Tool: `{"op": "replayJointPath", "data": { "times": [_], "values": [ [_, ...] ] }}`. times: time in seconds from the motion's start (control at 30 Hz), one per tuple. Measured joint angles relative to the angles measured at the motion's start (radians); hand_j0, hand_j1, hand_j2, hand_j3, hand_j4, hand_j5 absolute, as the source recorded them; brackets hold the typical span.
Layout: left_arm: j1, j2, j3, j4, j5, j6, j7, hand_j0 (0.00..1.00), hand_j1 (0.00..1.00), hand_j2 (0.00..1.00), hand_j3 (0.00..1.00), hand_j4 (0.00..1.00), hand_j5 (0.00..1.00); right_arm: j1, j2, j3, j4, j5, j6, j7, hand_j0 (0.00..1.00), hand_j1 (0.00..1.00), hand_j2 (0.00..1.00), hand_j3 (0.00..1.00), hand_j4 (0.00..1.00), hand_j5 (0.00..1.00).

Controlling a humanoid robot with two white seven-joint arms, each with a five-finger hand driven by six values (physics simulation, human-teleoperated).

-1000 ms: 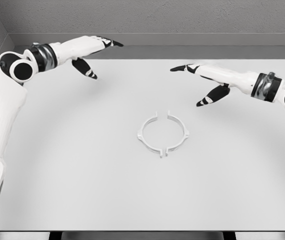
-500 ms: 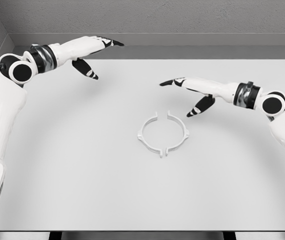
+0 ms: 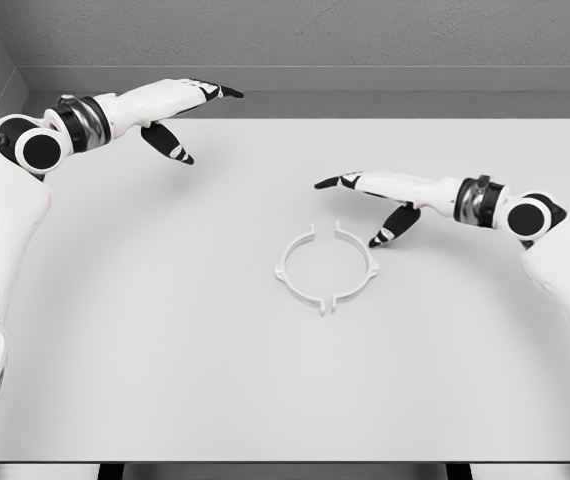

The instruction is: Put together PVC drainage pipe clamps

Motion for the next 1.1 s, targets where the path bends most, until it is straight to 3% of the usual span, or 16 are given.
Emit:
{"op": "replayJointPath", "data": {
  "times": [1.0, 1.1],
  "values": [
    [0.002, 0.000, 0.002, 0.001, 0.005, 0.000, 0.000, 1.00, 1.00, 1.00, 1.00, 1.00, 1.00, -0.002, 0.027, 0.019, -0.029, 0.000, 0.000, 0.000, 1.00, 1.00, 1.00, 1.00, 1.00, 1.00],
    [0.077, 0.023, 0.031, 0.002, 0.105, -0.001, 0.000, 1.00, 1.00, 1.00, 1.00, 1.00, 1.00, -0.005, 0.024, 0.010, -0.027, -0.004, 0.000, 0.000, 1.00, 1.00, 1.00, 1.00, 1.00, 1.00]
  ]
}}
